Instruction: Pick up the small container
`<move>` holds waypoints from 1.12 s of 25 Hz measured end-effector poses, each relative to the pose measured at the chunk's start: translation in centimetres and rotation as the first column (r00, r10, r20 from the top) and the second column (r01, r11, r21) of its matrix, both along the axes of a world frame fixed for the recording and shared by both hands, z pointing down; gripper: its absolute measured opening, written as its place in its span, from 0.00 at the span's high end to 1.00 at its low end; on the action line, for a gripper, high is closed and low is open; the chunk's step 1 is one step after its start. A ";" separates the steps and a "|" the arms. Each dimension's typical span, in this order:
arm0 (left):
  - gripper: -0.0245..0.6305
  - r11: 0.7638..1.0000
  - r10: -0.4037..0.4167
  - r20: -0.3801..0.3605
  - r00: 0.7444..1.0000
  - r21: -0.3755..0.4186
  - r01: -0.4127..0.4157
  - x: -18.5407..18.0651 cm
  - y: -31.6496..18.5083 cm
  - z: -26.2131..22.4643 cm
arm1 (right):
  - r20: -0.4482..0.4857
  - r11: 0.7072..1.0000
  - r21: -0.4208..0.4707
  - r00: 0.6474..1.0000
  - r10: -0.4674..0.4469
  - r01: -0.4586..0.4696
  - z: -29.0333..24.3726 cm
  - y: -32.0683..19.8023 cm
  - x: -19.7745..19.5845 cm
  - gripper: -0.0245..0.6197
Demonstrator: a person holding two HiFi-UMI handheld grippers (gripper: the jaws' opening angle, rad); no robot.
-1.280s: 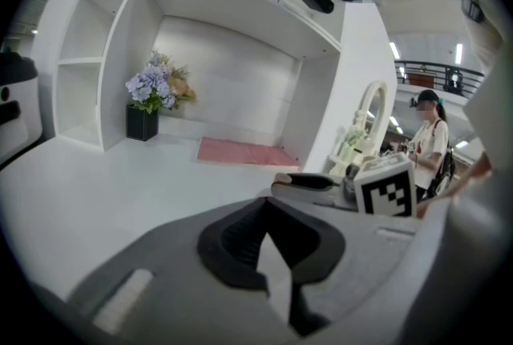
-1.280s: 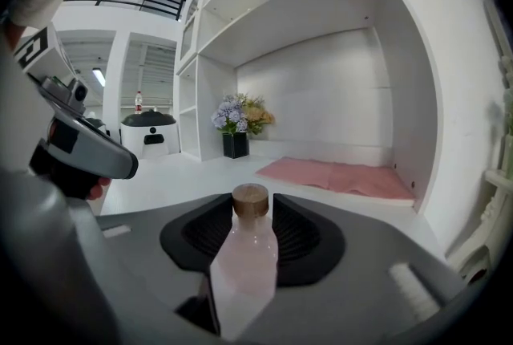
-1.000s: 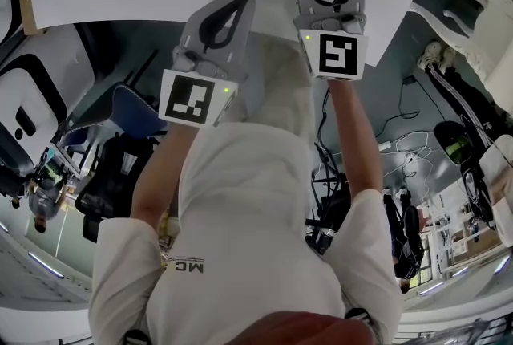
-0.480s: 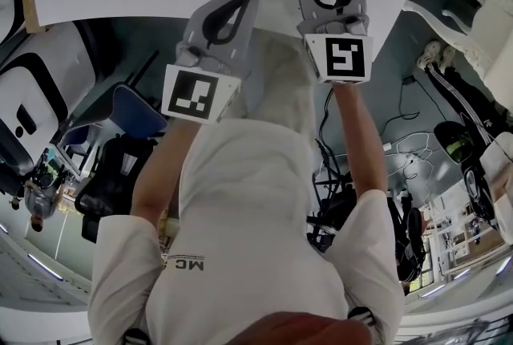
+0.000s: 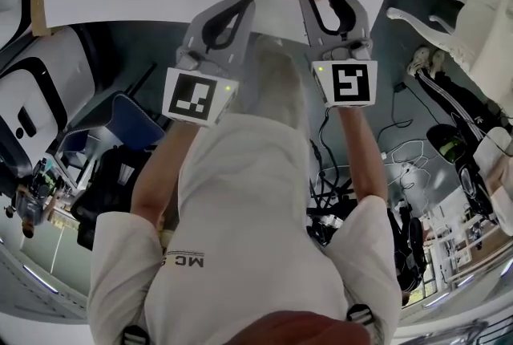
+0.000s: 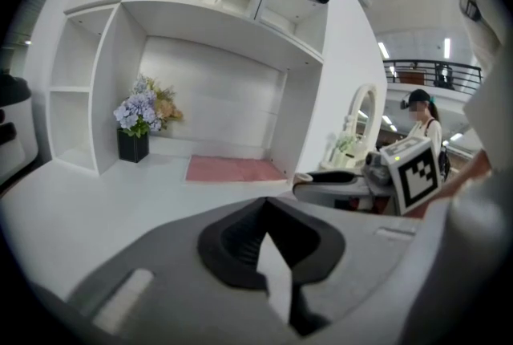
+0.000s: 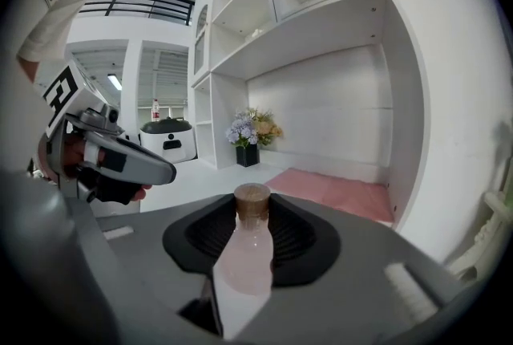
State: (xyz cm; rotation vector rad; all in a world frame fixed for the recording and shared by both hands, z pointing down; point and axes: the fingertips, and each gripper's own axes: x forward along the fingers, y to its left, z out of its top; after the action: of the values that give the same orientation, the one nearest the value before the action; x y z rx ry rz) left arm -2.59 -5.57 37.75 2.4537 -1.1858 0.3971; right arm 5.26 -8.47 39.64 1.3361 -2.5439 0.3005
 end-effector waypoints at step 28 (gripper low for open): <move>0.96 0.987 0.091 -0.018 0.996 0.132 -0.088 4.1 0.3 -6.9 | 0.027 0.996 0.076 0.999 0.042 -0.044 -9.2 3.9 6.1 0.77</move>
State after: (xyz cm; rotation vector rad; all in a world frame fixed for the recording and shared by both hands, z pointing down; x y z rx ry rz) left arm 1.52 -5.24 30.88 2.6242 -1.1286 0.3235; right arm 11.38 -4.59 30.47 1.4246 -2.5740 0.2320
